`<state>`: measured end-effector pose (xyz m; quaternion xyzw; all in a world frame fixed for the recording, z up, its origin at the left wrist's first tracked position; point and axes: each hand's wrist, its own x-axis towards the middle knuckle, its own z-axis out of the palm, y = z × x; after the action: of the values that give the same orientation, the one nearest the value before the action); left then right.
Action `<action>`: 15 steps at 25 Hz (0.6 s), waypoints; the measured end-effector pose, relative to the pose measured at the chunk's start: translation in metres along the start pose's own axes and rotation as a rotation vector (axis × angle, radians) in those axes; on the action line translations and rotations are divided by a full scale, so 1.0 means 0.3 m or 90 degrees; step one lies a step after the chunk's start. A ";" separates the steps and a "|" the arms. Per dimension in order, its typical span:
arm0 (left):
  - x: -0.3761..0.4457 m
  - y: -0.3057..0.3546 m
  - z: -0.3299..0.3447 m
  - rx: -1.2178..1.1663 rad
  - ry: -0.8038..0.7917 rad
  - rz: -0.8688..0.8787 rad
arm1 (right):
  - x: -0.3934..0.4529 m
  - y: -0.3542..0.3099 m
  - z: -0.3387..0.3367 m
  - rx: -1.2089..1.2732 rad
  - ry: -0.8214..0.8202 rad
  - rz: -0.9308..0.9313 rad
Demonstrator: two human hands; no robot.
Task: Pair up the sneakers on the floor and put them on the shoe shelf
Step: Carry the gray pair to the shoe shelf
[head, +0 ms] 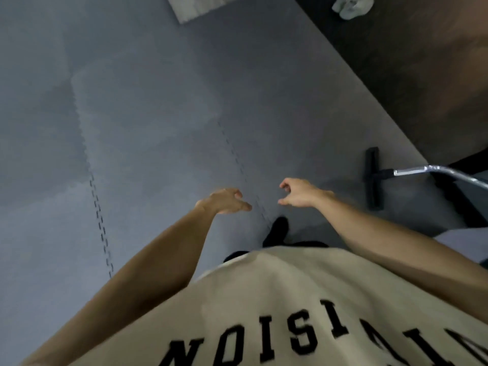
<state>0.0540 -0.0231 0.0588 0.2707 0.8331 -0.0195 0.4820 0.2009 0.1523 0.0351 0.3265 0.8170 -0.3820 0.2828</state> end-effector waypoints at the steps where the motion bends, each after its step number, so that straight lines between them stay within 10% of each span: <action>1: 0.047 0.039 -0.085 0.005 0.003 0.002 | 0.061 -0.027 -0.086 -0.009 -0.002 -0.001; 15: 0.910 0.402 -1.135 0.095 -0.035 0.076 | 0.961 -0.202 -1.004 0.042 0.024 0.062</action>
<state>-0.2653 0.2978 0.0464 0.3541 0.7981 -0.0605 0.4837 -0.0892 0.4574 0.0216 0.3826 0.7921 -0.3883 0.2745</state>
